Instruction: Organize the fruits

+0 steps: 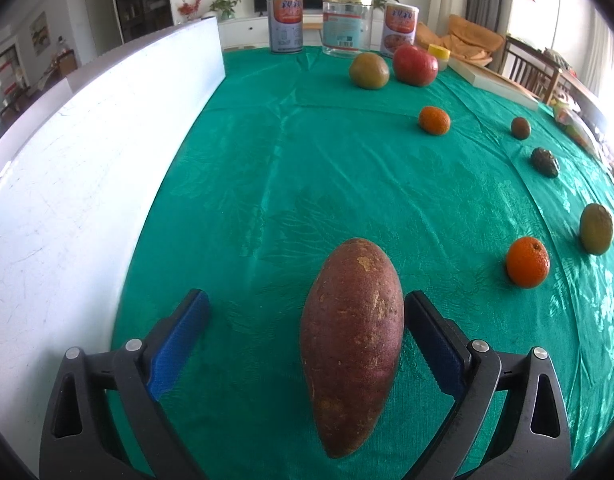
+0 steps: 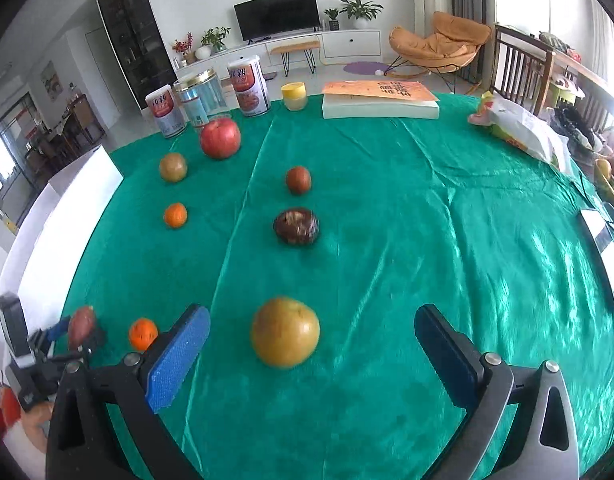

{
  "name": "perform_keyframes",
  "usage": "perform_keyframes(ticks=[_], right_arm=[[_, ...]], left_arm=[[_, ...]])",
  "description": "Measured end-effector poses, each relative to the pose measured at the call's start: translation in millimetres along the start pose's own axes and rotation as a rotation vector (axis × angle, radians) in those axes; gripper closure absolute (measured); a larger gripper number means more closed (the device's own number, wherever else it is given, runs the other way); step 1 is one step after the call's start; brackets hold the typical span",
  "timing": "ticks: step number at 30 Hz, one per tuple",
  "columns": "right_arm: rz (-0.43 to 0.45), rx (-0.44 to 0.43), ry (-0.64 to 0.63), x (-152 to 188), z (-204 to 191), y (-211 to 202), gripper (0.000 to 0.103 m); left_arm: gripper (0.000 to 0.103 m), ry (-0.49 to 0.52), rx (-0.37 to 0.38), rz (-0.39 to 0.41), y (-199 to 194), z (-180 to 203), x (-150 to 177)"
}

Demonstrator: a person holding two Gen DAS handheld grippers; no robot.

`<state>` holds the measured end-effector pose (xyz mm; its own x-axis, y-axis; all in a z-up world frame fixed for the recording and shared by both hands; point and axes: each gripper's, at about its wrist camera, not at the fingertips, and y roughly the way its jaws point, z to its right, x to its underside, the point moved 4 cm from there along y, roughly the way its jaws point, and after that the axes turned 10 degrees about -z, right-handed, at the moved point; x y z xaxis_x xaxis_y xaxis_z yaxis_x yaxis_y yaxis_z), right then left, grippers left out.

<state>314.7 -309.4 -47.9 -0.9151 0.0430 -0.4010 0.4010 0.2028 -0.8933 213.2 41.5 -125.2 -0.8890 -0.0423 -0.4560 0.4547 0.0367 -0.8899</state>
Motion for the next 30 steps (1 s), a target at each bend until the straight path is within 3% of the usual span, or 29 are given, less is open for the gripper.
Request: perform_keyframes(ticks=[5, 8, 10, 13, 15, 17, 18, 24, 30], right_arm=[[-0.109, -0.043, 0.056, -80, -5, 58, 0.031], [-0.140, -0.009, 0.055, -106, -15, 87, 0.031], [-0.173, 0.023, 0.051, -113, -20, 105, 0.032], [-0.226, 0.052, 0.054, -115, -22, 127, 0.046], [-0.261, 0.069, 0.054, -114, -22, 139, 0.049], [-0.262, 0.060, 0.041, -112, -24, 143, 0.073], [-0.247, 0.063, 0.024, -111, -26, 141, 0.075], [-0.187, -0.072, -0.091, -78, -67, 94, 0.075], [-0.194, -0.156, -0.267, 34, -113, 43, 0.075]], left_arm=[[0.004, 0.000, 0.000, 0.000, 0, 0, 0], [0.004, 0.000, 0.000, 0.000, 0, 0, 0], [0.003, 0.000, 0.000, 0.000, 0, 0, 0], [0.003, 0.000, 0.001, 0.000, 0, 0, 0], [0.003, 0.000, 0.001, 0.000, 0, 0, 0], [0.003, 0.000, 0.001, 0.000, 0, 0, 0], [0.003, 0.000, 0.001, 0.000, 0, 0, 0], [0.003, 0.000, 0.001, 0.000, 0, 0, 0], [0.003, 0.000, 0.001, 0.000, 0, 0, 0]])
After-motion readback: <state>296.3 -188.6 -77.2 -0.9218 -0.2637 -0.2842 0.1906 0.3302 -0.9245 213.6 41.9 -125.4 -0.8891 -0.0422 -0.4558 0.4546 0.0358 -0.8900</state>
